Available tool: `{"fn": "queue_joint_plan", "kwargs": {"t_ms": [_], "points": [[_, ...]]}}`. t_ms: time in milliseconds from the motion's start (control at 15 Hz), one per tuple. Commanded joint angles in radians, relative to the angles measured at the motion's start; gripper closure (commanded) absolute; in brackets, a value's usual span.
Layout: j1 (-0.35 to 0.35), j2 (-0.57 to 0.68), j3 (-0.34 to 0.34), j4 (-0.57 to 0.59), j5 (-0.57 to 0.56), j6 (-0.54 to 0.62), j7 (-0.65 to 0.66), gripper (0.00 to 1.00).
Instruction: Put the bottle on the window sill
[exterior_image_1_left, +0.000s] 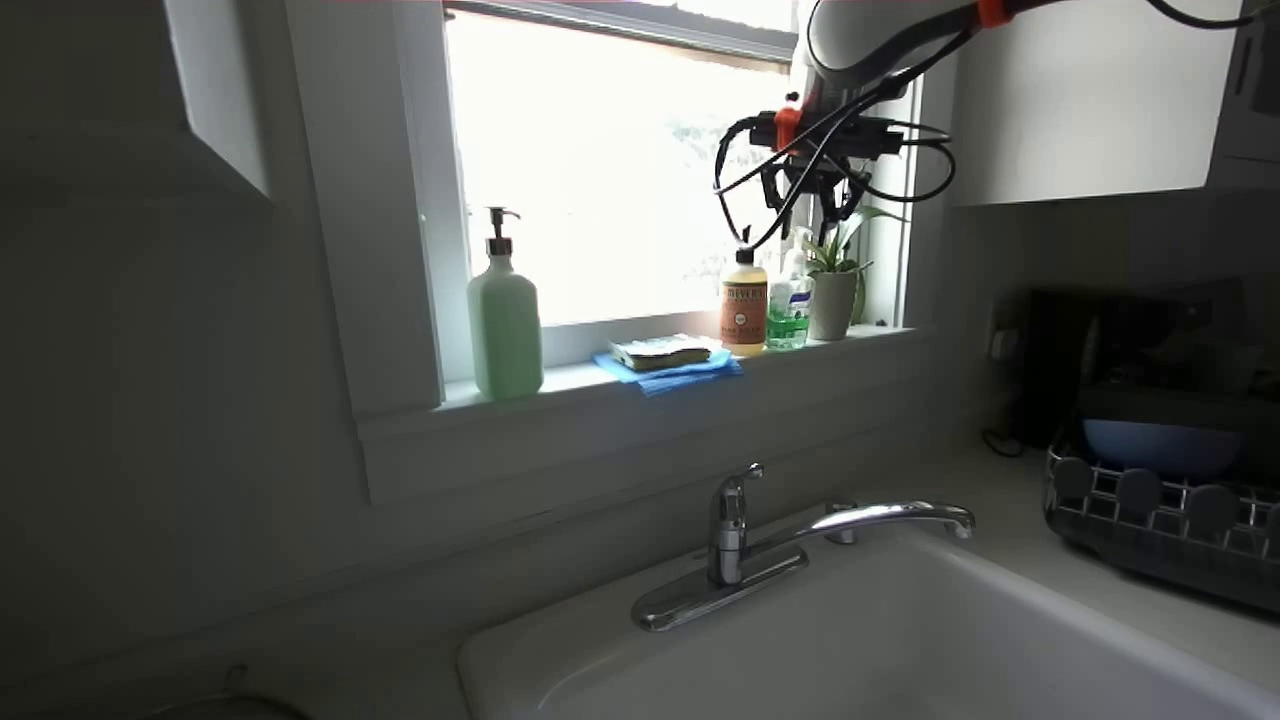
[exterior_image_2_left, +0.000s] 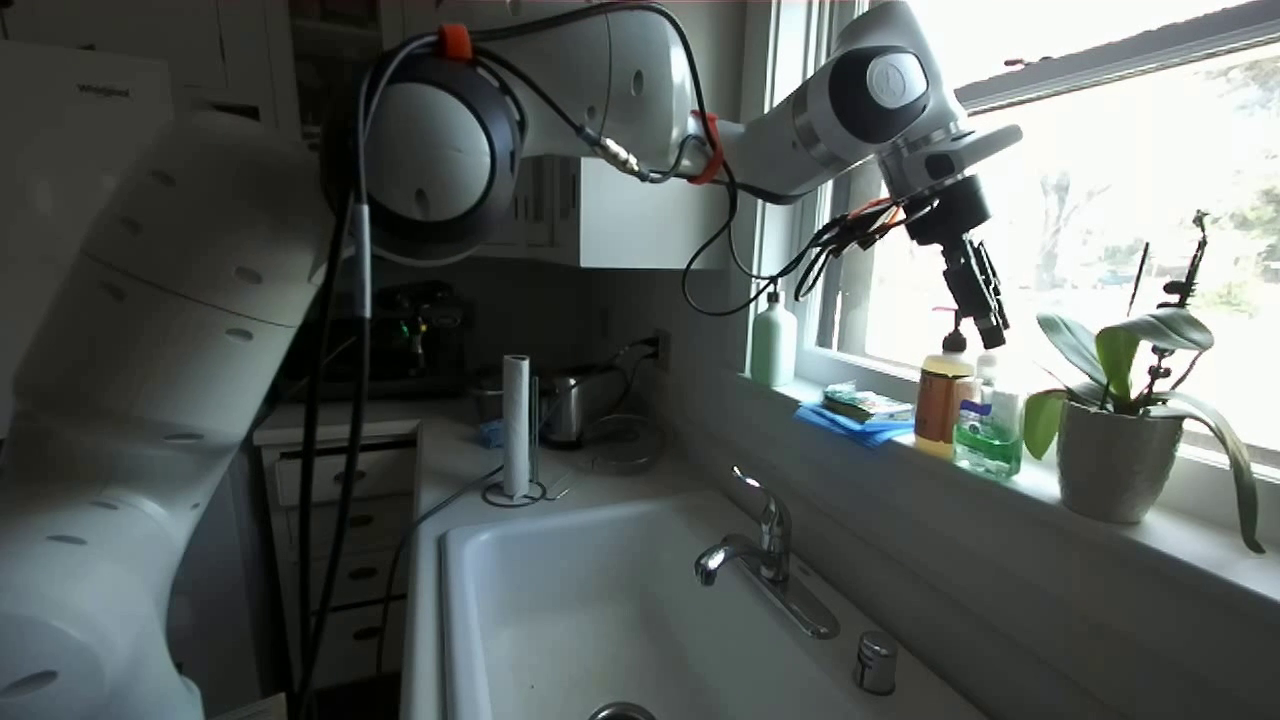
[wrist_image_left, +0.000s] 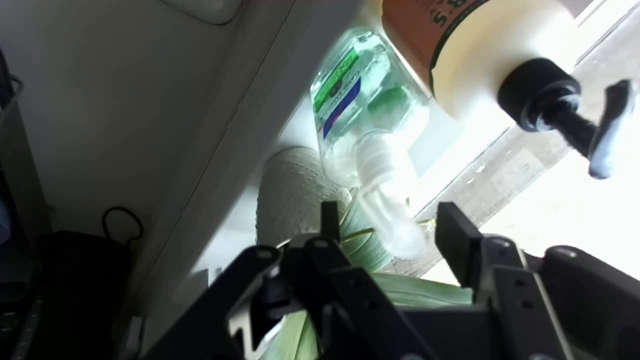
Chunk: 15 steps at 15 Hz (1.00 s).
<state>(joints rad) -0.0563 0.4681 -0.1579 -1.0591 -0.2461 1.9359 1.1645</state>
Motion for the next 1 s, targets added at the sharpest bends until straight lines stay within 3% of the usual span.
{"fn": "queue_joint_plan", "kwargs": {"t_ms": [0,200,733,933], "points": [[0.008,0.056,-0.012,0.095,-0.019,-0.033,0.022,0.15],[0.007,0.074,-0.014,0.121,-0.018,-0.03,0.022,0.0],[0.006,0.08,-0.012,0.154,-0.013,-0.022,0.011,0.0],[-0.007,0.047,0.005,0.142,0.009,-0.033,-0.057,0.0]]}}
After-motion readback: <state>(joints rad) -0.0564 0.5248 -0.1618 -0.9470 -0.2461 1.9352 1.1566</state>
